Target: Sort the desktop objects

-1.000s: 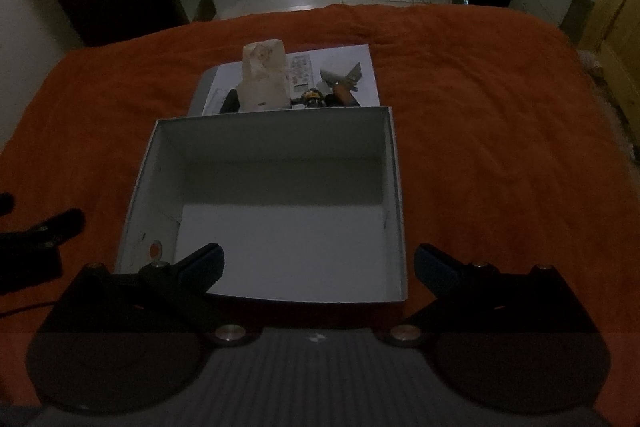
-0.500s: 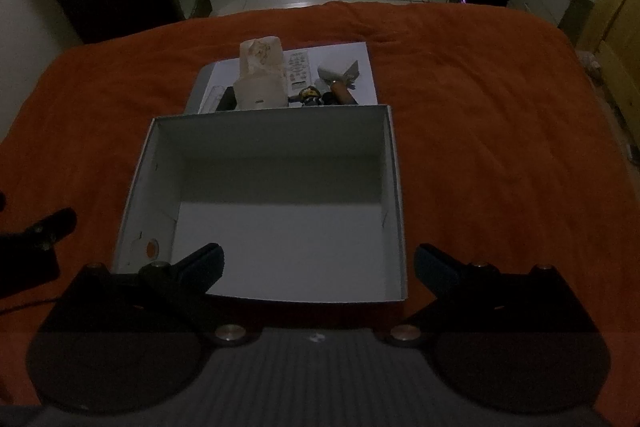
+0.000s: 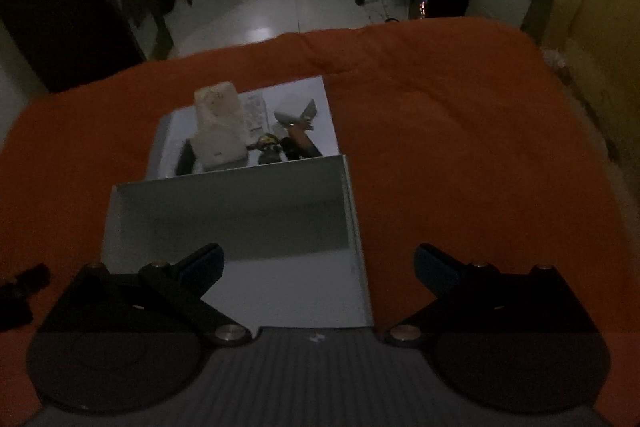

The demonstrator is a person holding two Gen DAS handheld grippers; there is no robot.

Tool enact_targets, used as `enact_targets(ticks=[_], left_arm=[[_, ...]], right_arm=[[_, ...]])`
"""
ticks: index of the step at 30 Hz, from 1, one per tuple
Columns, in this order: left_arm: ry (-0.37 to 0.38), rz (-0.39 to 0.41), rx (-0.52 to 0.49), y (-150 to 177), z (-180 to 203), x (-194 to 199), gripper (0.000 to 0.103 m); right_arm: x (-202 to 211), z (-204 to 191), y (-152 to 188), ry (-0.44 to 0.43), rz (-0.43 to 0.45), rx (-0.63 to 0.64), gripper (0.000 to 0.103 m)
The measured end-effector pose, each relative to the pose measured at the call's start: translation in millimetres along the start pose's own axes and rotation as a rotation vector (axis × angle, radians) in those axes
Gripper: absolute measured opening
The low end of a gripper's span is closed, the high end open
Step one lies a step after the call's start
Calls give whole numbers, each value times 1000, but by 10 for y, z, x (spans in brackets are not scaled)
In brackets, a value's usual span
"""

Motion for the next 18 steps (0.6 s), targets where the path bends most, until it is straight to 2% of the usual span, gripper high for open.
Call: enact_targets(ticks=[5, 10, 16, 18], left_arm=[[52, -33, -6, -314, -35, -523, 103], [59, -103, 35, -540, -149, -1045, 103], [79, -133, 70, -762, -236, -1394, 103], [124, -164, 60, -856, -243, -1538, 103]], right_arm=[[-311, -107, -375, -41, -23, 2, 103], [-623, -282, -773, -118, -46, 4, 103], [-882, -446, -1176, -207, -85, -25, 103], [-985, -515, -1310, -245, -108, -27, 103]])
Point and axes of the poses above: each gripper's, at about its wrist camera, not at the fingertips, and x roughly against the way its jaws point, z to its right, y to its underside, the point moved 2 cm from there along -x, roughly the way its jaws point, and after that the axes turned 10 degrees about -x, right-handed, at the moved point
